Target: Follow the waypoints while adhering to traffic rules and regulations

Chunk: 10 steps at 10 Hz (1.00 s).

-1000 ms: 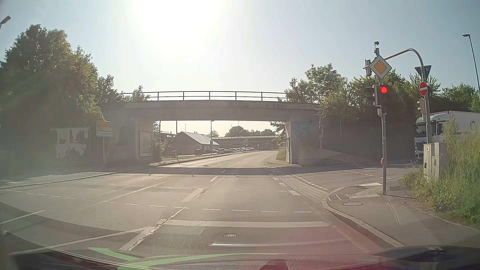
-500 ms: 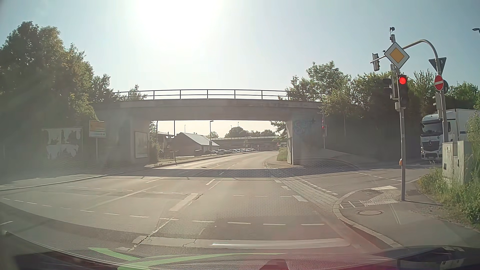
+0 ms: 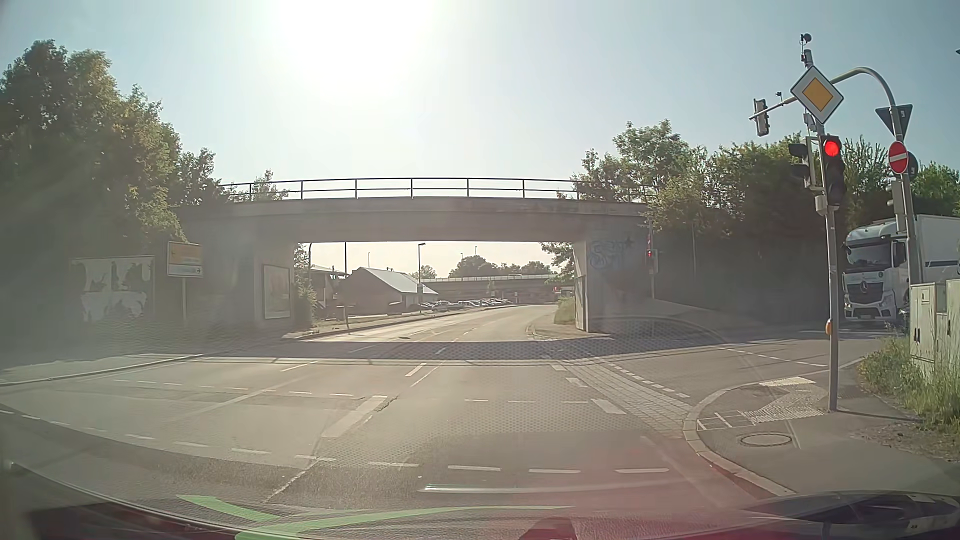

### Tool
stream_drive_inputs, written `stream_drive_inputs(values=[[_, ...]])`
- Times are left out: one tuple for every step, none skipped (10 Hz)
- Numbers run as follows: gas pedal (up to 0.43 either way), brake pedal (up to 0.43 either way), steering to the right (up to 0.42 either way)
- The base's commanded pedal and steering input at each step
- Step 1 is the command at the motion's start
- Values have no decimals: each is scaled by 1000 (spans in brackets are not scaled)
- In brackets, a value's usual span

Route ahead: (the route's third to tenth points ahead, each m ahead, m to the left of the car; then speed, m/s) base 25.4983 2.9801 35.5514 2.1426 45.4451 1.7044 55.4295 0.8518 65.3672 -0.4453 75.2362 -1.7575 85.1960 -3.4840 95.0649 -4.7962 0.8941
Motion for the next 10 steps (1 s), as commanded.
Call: stream_drive_inputs(values=[[0,311,4],[0,311,4],[0,317,4],[0,317,5],[0,317,5],[0,311,5],[0,317,5],[0,311,6],[0,311,6],[0,311,6]])
